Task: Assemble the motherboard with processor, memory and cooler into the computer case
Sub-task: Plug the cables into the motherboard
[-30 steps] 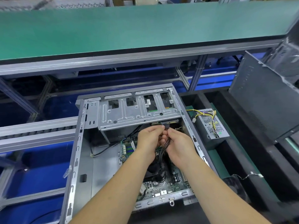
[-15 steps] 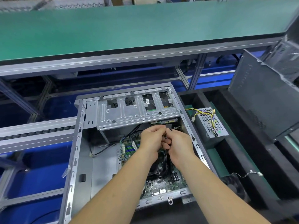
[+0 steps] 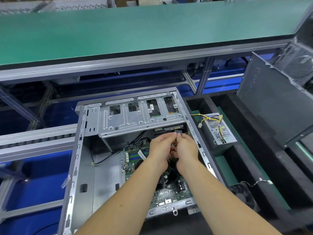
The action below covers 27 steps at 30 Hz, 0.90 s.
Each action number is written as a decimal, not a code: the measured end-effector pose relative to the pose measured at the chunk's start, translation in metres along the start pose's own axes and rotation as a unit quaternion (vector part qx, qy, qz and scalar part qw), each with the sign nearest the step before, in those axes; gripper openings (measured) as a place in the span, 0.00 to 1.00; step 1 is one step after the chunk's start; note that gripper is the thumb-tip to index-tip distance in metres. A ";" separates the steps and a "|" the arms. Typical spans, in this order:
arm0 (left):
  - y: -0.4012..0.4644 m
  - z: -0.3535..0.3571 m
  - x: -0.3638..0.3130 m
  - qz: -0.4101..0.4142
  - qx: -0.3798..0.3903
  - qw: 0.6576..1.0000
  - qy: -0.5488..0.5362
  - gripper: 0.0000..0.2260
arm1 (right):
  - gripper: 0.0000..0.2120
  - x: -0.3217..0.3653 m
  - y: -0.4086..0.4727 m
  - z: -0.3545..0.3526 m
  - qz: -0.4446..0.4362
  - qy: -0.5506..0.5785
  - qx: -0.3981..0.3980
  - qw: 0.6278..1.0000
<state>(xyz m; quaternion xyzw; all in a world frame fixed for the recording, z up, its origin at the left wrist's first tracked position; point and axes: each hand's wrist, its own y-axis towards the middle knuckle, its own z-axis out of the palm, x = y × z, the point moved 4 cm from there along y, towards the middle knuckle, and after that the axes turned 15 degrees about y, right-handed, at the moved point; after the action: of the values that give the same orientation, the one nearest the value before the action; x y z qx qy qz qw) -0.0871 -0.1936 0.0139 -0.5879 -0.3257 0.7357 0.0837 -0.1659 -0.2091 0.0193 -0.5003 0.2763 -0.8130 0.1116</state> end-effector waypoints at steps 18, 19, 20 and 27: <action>0.001 0.013 -0.002 -0.031 -0.049 0.995 -0.077 0.02 | 0.06 0.002 0.000 0.002 0.004 0.033 -0.003 0.999; 0.001 0.014 -0.002 -0.030 -0.048 0.995 -0.080 0.02 | 0.06 0.001 0.001 0.002 0.013 0.050 -0.004 0.999; 0.002 0.015 -0.002 -0.028 -0.048 0.995 -0.082 0.03 | 0.07 0.000 0.001 0.001 0.022 0.069 -0.004 0.997; 0.007 0.015 0.001 -0.023 -0.060 0.994 -0.084 0.05 | 0.10 -0.004 0.003 0.002 0.105 0.195 0.039 0.974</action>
<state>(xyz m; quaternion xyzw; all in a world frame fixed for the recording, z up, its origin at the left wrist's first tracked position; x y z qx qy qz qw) -0.0996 -0.2047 0.0106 -0.5200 -0.3889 0.7596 0.0372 -0.1621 -0.2106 0.0155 -0.2955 0.3118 -0.8887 0.1602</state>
